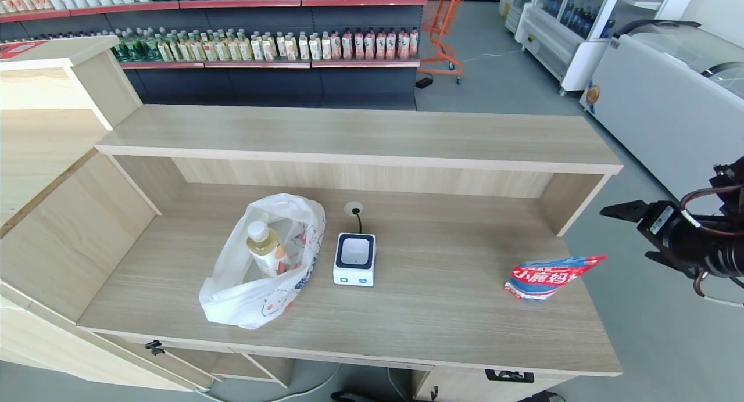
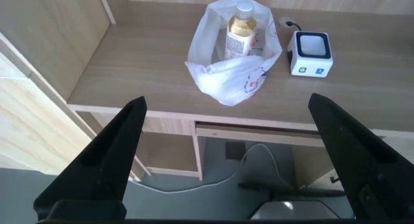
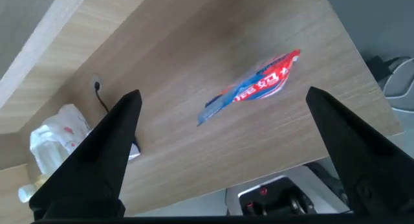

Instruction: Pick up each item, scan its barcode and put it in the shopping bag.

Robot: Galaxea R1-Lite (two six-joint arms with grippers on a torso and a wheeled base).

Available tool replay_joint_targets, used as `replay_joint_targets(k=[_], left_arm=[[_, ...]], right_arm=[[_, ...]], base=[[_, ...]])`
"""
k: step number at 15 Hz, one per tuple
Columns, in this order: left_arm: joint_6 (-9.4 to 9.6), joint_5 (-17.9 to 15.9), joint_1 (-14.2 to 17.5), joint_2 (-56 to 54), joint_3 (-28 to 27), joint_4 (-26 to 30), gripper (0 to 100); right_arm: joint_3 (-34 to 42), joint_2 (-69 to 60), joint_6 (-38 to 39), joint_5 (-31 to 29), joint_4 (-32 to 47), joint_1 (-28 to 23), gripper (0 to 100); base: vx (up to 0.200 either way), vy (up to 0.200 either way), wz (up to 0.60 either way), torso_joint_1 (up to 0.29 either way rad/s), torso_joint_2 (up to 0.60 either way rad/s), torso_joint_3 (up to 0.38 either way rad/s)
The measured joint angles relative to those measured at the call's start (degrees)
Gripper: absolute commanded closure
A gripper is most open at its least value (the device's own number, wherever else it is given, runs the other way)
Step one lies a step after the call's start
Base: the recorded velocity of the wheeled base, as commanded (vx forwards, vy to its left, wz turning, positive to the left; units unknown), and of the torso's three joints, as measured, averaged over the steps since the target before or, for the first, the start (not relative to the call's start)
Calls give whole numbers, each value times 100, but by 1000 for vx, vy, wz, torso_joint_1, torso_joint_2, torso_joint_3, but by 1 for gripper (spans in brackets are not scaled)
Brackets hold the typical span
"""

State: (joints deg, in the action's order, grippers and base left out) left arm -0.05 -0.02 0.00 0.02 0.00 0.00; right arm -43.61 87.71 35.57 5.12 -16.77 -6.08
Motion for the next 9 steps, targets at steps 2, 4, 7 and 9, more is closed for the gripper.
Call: replay_joint_targets(k=[2, 4, 7, 9], left_arm=[[0, 2, 0, 0, 0, 0, 0], [-2, 2, 0, 0, 0, 0, 0], [0, 2, 0, 0, 0, 0, 0], [0, 2, 0, 0, 0, 0, 0]], right_arm=[[-5, 149, 213, -266, 99, 0, 0], [-7, 446, 318, -613, 121, 11, 0], [-79, 1140, 391, -1075, 116, 5, 0], [-302, 1655, 436, -1165, 96, 49, 0]], base=[[0, 0, 0, 0, 0, 0], [0, 0, 0, 0, 0, 0], [0, 0, 0, 0, 0, 0], [0, 0, 0, 0, 0, 0]])
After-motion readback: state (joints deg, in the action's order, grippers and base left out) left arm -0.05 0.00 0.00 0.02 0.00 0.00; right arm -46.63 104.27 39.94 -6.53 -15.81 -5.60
